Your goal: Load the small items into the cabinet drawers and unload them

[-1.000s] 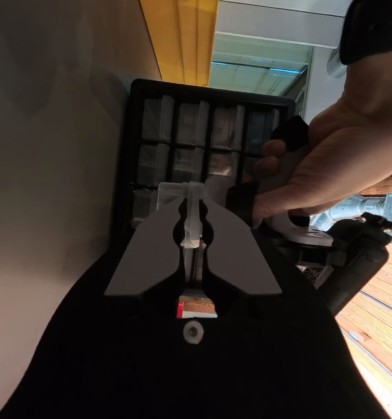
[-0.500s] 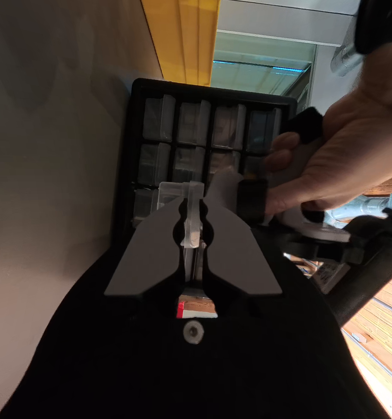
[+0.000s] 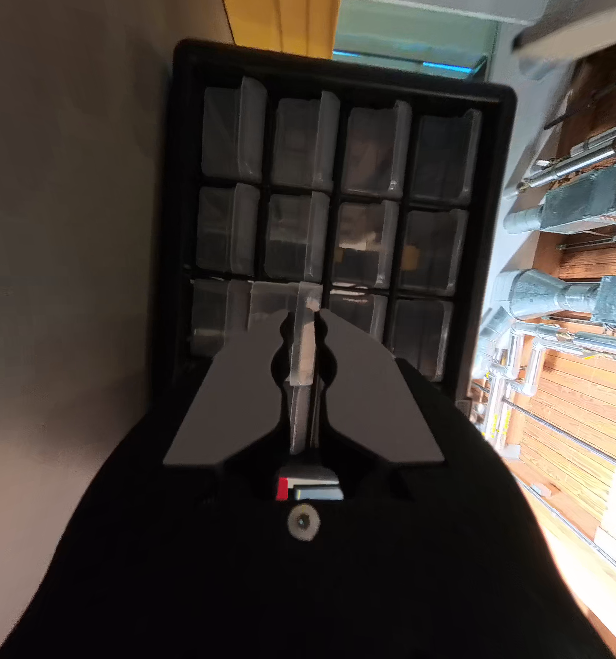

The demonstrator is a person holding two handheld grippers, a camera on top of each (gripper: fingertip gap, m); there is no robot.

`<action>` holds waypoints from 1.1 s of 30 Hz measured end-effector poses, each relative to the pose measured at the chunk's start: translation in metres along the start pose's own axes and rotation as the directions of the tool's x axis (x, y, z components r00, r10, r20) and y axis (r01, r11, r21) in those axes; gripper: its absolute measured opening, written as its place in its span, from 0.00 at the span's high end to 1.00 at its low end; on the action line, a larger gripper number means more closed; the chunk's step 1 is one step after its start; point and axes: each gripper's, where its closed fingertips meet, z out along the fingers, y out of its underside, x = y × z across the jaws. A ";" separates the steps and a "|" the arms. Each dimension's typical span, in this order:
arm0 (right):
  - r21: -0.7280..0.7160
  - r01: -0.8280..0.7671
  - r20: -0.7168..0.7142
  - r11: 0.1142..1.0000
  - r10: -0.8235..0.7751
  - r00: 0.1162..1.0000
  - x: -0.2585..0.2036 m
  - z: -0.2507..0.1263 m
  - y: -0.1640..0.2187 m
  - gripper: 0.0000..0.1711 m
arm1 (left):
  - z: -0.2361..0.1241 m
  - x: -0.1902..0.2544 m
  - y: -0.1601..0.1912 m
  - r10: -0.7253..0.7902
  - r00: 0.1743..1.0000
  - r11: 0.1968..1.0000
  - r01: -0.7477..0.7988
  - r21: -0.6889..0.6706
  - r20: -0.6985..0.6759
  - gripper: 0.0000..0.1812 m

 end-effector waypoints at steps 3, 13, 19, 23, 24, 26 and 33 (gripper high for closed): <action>-0.048 -0.029 -0.014 0.998 0.029 0.999 0.000 0.017 0.009 0.93 | -0.010 -0.029 0.027 -0.104 0.994 0.994 0.104 -0.014 0.034 0.91; -0.049 -0.087 -0.053 0.995 0.084 0.995 -0.001 0.030 0.013 0.86 | -0.013 -0.088 0.112 -0.372 0.923 0.919 0.381 -0.103 0.099 0.85; 0.130 -0.129 0.072 0.983 0.120 0.990 -0.020 0.027 -0.064 0.86 | -0.014 -0.096 0.124 -0.405 0.908 0.904 0.415 -0.100 0.105 0.85; 0.140 -0.100 0.074 0.985 0.091 0.993 -0.031 0.050 -0.090 0.86 | -0.014 -0.104 0.138 -0.436 0.890 0.885 0.451 -0.112 0.136 0.85; 0.125 -0.096 0.075 0.987 0.087 0.993 -0.033 0.058 -0.090 0.85 | -0.014 -0.106 0.143 -0.454 0.880 0.875 0.470 -0.117 0.140 0.85; 0.084 -0.072 0.068 0.994 0.066 0.995 -0.037 0.072 -0.085 0.85 | -0.012 -0.110 0.162 -0.510 0.845 0.831 0.532 -0.163 0.160 0.86; 0.110 -0.092 0.041 0.990 0.088 0.995 -0.032 0.076 -0.084 0.93 | 0.016 -0.117 0.205 -0.623 0.774 0.725 0.626 -0.288 0.114 0.83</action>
